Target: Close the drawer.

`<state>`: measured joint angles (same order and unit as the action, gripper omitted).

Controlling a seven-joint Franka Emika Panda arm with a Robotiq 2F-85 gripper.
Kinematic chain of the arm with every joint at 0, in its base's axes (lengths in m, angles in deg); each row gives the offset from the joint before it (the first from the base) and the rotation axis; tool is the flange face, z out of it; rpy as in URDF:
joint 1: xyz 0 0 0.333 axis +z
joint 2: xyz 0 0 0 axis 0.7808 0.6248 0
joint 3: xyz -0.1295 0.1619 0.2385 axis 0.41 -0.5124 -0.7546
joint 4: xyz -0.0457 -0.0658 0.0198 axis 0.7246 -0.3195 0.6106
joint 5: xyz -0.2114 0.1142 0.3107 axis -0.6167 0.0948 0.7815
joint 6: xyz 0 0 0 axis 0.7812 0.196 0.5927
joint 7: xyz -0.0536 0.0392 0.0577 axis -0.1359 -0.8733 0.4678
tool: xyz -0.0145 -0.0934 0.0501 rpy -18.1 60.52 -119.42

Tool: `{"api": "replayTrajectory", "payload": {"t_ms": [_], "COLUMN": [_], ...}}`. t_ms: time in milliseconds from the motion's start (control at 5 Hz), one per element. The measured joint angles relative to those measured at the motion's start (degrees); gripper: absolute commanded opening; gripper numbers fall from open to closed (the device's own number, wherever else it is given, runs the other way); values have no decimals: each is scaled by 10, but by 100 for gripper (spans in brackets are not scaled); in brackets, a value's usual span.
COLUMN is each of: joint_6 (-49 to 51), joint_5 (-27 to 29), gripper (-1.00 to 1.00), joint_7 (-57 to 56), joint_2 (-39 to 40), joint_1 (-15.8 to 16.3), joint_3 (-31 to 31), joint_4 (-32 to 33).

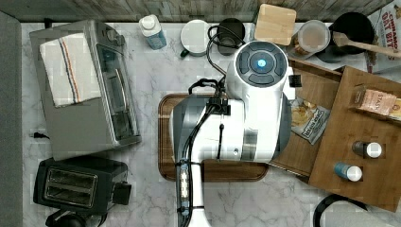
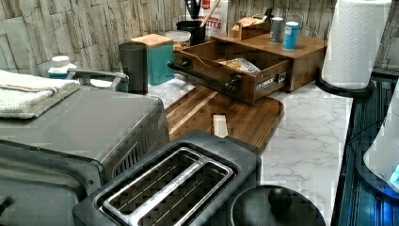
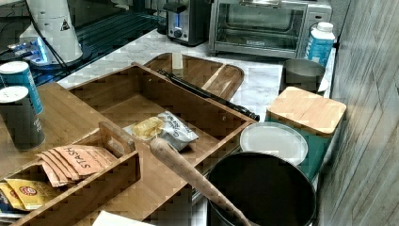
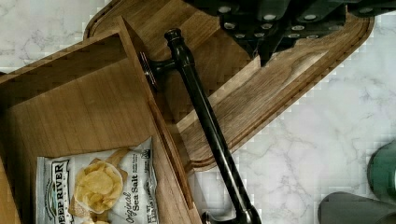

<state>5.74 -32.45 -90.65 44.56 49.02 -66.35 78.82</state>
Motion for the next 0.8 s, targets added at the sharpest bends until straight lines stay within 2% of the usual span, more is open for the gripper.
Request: {"api": "replayTrajectory", "payload": {"t_ms": [600, 800], "joint_6": [3, -36], "joint_5": [-6, -6], "gripper": [-100, -100], "joint_7": [0, 0], "joint_2": [10, 17], "joint_1": [-6, -2], "joint_3": [4, 5], "joint_4": [7, 9]}}
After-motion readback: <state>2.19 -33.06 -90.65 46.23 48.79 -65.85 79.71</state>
